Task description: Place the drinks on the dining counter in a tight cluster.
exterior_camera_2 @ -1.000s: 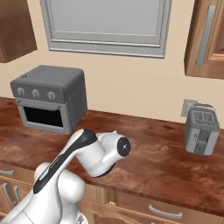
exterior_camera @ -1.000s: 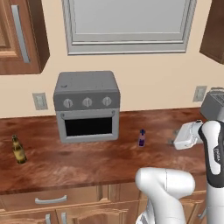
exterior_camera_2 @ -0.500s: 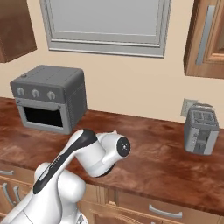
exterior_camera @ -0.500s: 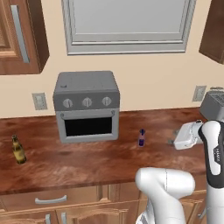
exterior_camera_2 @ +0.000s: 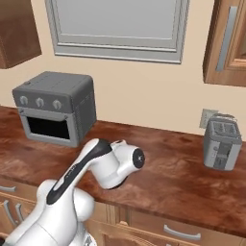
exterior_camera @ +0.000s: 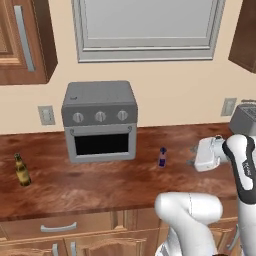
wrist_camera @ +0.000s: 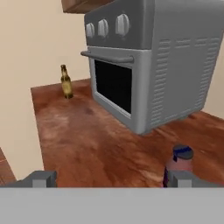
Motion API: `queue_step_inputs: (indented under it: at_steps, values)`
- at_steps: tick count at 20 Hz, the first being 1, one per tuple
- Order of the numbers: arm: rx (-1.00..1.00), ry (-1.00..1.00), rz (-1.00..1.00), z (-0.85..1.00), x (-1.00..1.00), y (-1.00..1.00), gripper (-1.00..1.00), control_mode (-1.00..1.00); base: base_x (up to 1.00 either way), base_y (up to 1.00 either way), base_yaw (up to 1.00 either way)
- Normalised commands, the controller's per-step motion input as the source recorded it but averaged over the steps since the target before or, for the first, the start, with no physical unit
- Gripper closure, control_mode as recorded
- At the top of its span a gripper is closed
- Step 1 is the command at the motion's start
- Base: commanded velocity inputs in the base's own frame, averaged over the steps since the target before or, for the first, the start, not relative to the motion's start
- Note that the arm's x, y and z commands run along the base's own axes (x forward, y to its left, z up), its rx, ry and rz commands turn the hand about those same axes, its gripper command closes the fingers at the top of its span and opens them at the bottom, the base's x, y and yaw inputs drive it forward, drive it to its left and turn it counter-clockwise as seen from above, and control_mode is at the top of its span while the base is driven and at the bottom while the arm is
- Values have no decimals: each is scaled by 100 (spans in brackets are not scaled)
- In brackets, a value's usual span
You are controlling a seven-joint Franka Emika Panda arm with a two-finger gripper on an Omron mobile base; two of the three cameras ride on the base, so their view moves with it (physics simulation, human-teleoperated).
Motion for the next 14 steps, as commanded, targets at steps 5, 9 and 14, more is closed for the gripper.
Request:
queue_step_inputs:
  at_steps: [5, 9, 14]
  values:
    - [4, -1, 30, -3, 50, -8, -100, -100, 0, 0, 0]
    - [2, 0, 13, 0, 36, -14, -100, -100, 0, 0, 0]
    - [7, 0, 3, -9, 13, -6, -100, -100, 0, 0, 0]
